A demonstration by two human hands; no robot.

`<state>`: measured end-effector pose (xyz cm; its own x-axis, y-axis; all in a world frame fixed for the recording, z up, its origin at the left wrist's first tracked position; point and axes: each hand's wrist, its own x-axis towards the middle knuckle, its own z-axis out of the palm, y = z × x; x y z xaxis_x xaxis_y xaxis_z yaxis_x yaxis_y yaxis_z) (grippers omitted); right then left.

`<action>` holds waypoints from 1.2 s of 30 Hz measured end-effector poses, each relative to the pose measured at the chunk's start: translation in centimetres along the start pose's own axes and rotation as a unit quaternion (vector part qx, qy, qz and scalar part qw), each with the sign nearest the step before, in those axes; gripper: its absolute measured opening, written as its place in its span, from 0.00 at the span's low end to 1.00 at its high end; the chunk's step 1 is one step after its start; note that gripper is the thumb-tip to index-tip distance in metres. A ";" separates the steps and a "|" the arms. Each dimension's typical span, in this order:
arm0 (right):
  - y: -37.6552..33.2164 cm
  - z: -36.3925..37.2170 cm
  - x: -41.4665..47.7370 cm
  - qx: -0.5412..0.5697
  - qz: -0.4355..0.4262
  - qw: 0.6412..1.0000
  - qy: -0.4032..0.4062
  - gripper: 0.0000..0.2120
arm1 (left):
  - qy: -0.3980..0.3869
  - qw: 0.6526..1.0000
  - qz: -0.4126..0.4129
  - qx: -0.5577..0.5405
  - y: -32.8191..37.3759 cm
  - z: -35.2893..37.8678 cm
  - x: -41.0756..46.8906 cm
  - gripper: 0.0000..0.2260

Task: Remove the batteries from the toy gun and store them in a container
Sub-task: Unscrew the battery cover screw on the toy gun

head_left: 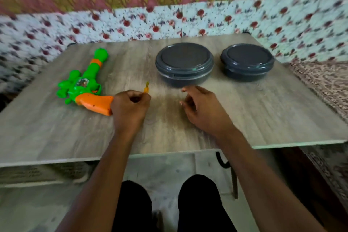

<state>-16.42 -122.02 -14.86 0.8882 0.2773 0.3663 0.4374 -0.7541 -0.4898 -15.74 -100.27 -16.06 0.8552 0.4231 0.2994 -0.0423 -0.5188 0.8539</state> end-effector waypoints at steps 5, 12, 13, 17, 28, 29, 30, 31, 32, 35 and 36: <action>-1.1 0.4 -0.3 -0.003 -0.011 1.000 -0.005 0.27 | -0.075 0.993 0.026 -0.083 -0.2 -0.9 -1.2 0.05; -4.1 2.3 0.5 0.016 -0.090 0.996 -0.024 0.27 | -0.100 0.983 0.031 -0.154 -1.1 -2.4 -2.2 0.03; -4.4 2.7 0.9 0.022 -0.101 0.994 -0.022 0.26 | -0.098 0.982 0.032 -0.160 -1.2 -2.5 -2.2 0.03; -4.9 4.0 1.9 0.027 -0.137 0.990 0.004 0.21 | -0.107 0.981 0.049 -0.154 -1.4 -2.8 -2.2 0.04; -3.2 5.3 3.2 0.014 -0.099 0.993 0.057 0.15 | -0.082 0.982 0.049 -0.161 -2.3 -2.1 -1.7 0.02; -3.3 5.2 3.2 0.008 -0.099 0.993 0.058 0.14 | -0.074 0.982 0.049 -0.167 -2.3 -2.2 -1.6 0.03; -3.4 5.1 3.2 0.002 -0.104 0.993 0.057 0.14 | -0.065 0.981 0.048 -0.176 -2.3 -2.2 -1.6 0.03; -3.5 5.0 3.2 -0.001 -0.106 0.993 0.057 0.14 | -0.055 0.979 0.046 -0.189 -2.2 -2.3 -1.6 0.04; -3.6 4.8 3.1 -0.001 -0.107 0.993 0.055 0.14 | -0.041 0.977 0.042 -0.204 -2.0 -2.4 -1.7 0.04; -4.0 4.5 2.6 0.006 -0.100 0.994 0.043 0.13 | 0.030 0.975 0.039 -0.217 -1.5 -3.6 -1.8 0.04; -4.2 4.4 2.4 0.012 -0.102 0.994 0.035 0.14 | 0.053 0.975 0.047 -0.209 -1.3 -4.3 -1.8 0.04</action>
<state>-15.46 -115.57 -15.46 0.7696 0.3801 0.5130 0.6109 -0.6719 -0.4187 -19.40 -97.14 -15.90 0.7801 0.4744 0.4078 -0.3440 -0.2192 0.9130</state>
